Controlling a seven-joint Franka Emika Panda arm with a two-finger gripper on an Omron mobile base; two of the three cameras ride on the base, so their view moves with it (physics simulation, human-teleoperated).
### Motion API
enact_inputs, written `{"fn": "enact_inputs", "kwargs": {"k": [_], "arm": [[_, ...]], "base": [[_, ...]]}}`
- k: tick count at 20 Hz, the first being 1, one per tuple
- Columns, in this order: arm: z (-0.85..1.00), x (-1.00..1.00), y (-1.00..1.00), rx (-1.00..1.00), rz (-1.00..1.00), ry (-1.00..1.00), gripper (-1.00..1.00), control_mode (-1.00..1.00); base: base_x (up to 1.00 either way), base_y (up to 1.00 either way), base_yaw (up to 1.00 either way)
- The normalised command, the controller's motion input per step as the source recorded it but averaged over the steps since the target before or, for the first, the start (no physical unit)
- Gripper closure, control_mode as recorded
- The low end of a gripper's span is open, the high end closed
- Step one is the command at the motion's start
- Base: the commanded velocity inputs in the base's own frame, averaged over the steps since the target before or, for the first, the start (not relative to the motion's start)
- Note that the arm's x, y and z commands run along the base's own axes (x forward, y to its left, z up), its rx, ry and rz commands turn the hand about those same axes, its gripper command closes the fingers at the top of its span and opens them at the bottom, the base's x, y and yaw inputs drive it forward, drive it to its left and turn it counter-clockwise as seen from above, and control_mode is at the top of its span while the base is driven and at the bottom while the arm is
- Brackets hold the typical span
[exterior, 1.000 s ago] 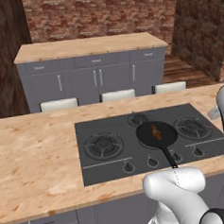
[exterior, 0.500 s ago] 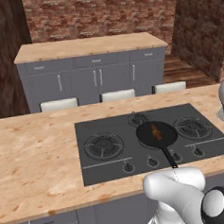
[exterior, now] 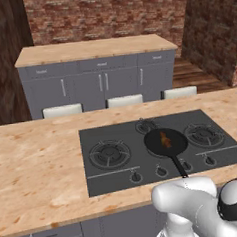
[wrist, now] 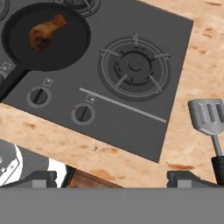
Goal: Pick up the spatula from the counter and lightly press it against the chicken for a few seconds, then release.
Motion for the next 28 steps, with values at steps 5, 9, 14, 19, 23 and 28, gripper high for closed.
{"fn": "enact_inputs", "kwargs": {"k": [5, 9, 14, 19, 23, 28], "arm": [[-0.32, 0.0, -0.4, -0.01, 0.09, 0.07, -1.0, -1.0], [-0.21, 0.0, -0.38, 0.0, 0.08, 0.05, -1.0, -1.0], [-0.12, 0.0, -0.38, -0.01, 0.06, 0.03, -1.0, -1.0], [-0.2, 0.0, -0.38, 0.0, 0.07, 0.07, -1.0, -1.0], [-0.18, 0.0, -0.26, 0.0, 0.03, 0.07, -1.0, -1.0], [-0.19, 0.0, -0.14, 0.0, 0.0, 0.07, -1.0, -1.0]], "base": [[0.0, 0.0, 0.0], [0.0, 0.0, 0.0], [0.0, 0.0, 0.0], [0.0, 0.0, 0.0], [0.0, 0.0, 0.0], [0.0, 0.0, 0.0]]}}
